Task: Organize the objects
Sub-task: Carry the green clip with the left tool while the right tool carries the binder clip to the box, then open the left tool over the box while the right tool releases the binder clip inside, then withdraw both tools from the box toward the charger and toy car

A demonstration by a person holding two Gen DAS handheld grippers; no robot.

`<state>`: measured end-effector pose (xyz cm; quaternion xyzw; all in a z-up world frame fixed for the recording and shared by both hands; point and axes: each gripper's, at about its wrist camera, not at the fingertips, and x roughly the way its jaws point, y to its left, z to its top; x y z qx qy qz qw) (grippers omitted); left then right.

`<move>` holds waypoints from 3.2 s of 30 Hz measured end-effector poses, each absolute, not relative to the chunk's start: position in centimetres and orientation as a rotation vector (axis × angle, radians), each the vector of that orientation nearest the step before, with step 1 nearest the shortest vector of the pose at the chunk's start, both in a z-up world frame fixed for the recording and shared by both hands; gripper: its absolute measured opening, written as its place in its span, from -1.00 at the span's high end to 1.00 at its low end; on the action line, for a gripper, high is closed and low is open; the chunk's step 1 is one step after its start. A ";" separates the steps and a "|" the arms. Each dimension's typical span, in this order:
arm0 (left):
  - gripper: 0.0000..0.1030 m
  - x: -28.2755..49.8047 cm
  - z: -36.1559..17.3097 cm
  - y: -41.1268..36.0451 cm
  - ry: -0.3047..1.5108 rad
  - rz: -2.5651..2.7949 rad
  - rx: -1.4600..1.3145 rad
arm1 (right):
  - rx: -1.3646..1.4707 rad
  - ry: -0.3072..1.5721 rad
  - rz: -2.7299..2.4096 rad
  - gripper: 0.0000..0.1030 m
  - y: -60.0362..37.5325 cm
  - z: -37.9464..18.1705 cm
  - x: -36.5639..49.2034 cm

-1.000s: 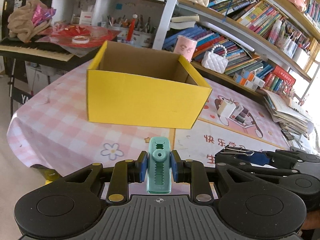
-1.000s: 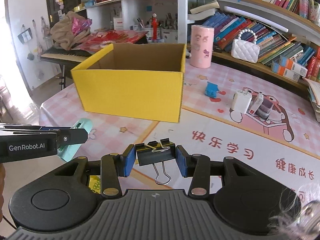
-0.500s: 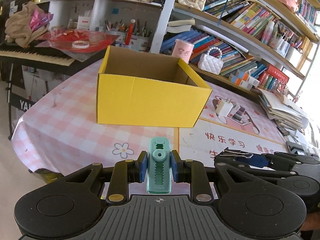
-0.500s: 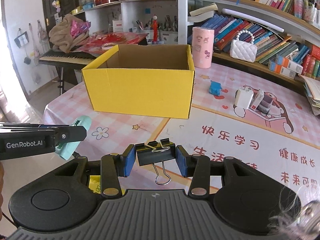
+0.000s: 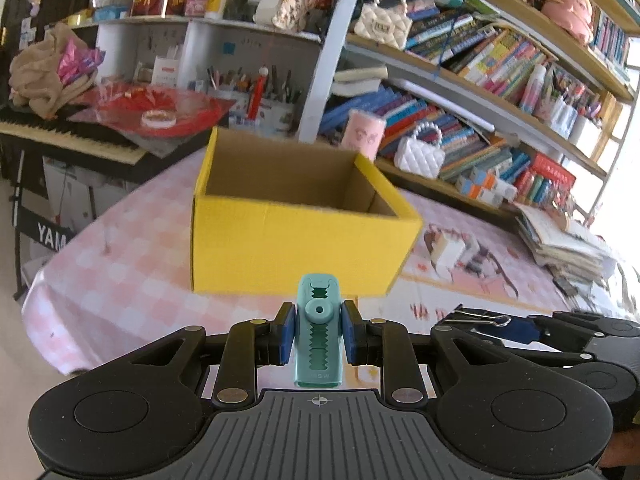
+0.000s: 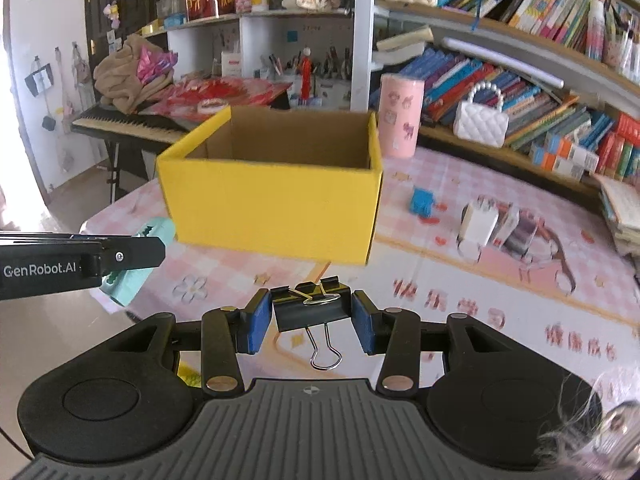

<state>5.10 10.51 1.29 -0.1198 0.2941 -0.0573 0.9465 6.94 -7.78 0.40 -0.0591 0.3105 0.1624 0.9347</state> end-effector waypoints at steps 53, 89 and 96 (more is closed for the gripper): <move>0.44 22.5 -0.6 8.8 0.660 0.120 -0.155 | -0.500 0.682 0.632 0.12 -1.8 -2.0 31.8; -0.77 8.4 0.8 7.2 0.590 0.122 -0.123 | -0.093 0.609 0.214 -0.64 -10.5 -0.6 14.2; -0.77 6.2 0.1 7.1 0.632 0.082 -0.107 | -0.093 0.633 0.170 -0.71 -10.6 -1.1 10.9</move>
